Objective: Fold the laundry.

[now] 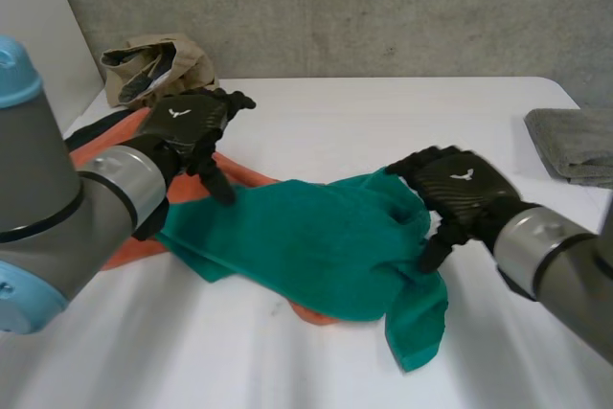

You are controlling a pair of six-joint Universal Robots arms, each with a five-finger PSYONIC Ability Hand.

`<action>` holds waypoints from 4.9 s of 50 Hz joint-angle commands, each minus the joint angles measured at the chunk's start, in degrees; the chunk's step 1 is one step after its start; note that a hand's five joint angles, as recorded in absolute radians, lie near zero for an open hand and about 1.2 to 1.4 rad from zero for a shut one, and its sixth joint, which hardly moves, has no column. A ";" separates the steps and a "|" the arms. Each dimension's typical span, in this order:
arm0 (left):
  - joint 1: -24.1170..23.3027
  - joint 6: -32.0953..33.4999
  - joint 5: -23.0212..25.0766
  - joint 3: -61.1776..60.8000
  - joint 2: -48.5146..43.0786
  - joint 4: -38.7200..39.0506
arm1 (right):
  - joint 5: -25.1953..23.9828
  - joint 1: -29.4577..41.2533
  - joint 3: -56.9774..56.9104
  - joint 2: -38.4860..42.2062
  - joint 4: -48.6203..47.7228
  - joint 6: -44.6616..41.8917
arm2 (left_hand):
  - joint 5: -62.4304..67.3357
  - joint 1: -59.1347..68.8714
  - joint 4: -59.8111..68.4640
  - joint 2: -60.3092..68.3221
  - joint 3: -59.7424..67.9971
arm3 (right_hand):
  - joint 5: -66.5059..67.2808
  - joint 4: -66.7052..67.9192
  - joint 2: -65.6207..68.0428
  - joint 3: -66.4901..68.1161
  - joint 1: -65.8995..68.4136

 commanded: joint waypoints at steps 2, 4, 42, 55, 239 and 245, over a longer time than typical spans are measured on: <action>1.22 0.22 0.20 -3.80 3.85 -0.39 | 2.03 4.09 -5.72 12.84 -3.68 0.92 | -2.93 -1.66 -1.65 -6.48 -1.97 | 10.45 11.46 11.40 11.27 10.54; 1.31 0.30 0.20 -5.20 4.91 -0.04 | 4.21 4.36 -7.47 16.17 -4.64 0.83 | -2.93 -1.66 -1.65 -6.48 -1.97 | 24.47 25.48 25.43 25.29 24.56; 7.63 20.95 3.54 5.76 -18.79 3.31 | -3.33 -19.90 1.82 -0.51 -9.39 -8.40 | 6.17 7.44 7.46 2.63 7.14 | 67.01 68.02 67.96 67.82 67.10; 8.52 24.56 2.48 14.29 -29.44 1.11 | -3.42 -19.46 3.50 -0.16 -11.50 -8.40 | 18.12 19.39 19.40 14.58 19.08 | 67.01 68.02 67.96 67.82 67.10; 1.66 1.09 -6.91 17.80 -25.15 -10.85 | -2.80 -8.65 -24.09 27.88 3.79 -22.98 | 67.07 68.34 68.35 63.52 68.03 | 67.01 68.01 67.96 67.82 67.09; 2.19 8.12 -9.21 33.35 -24.27 -3.21 | 3.08 -8.56 -36.48 28.94 -5.51 -22.12 | 67.07 68.34 68.35 63.52 68.03 | 67.01 68.02 67.96 67.82 67.10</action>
